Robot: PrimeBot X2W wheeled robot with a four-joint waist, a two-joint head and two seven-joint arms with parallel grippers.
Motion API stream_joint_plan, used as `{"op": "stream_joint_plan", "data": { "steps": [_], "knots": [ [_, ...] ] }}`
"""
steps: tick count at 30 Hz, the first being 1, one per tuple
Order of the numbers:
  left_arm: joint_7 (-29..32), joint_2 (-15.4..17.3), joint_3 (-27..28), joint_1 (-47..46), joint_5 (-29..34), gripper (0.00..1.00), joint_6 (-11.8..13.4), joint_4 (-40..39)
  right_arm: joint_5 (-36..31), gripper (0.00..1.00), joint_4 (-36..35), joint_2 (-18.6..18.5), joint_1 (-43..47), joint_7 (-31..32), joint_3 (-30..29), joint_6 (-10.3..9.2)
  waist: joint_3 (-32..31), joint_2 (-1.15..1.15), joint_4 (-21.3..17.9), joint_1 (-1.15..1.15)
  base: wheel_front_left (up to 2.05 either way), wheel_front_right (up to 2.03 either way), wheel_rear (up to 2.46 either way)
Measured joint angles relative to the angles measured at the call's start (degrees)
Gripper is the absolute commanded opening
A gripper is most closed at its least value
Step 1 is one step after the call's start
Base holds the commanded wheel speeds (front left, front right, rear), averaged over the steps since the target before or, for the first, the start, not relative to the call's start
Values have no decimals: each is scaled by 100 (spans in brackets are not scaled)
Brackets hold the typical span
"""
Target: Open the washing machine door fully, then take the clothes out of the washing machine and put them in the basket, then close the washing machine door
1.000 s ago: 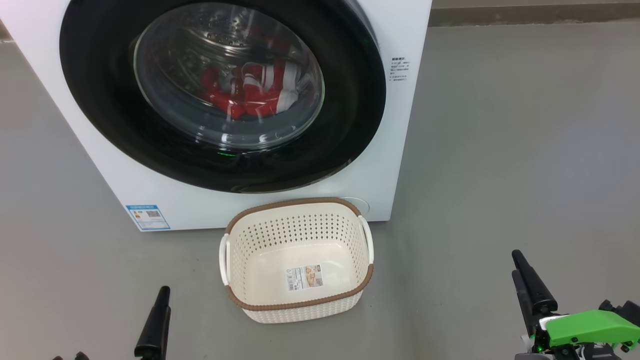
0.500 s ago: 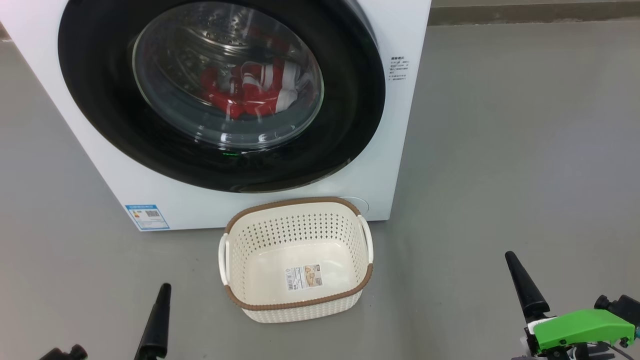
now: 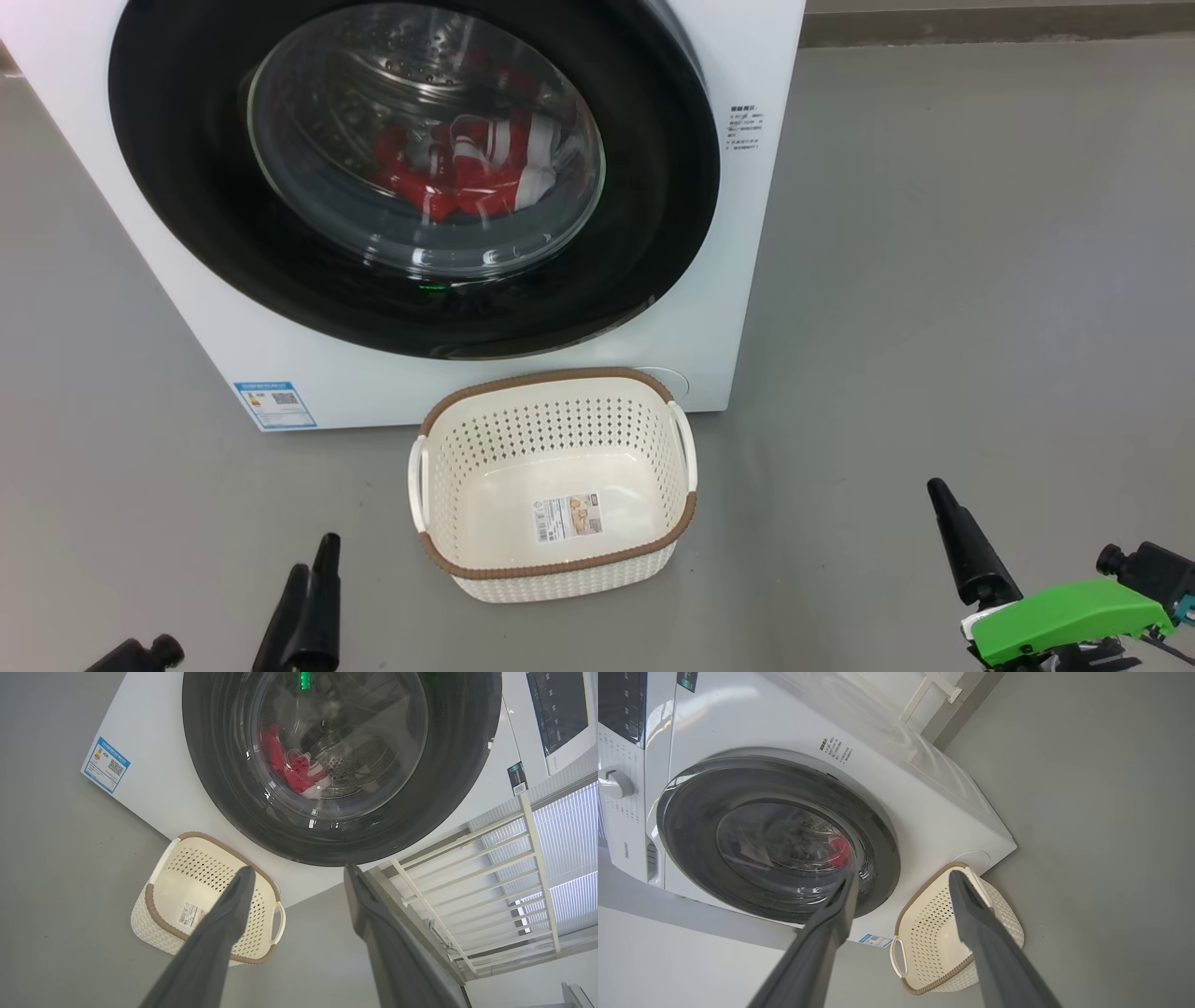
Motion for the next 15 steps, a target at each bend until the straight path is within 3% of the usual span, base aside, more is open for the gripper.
{"op": "stream_joint_plan", "data": {
  "steps": [15],
  "knots": [
    [-247, 8, -136, 124, 1198, 100, 159, -125, -915, 100, 23, -101, 1, -235, 140, 0, 6, 0, -25, 0, 0, 0, 0]
  ]
}}
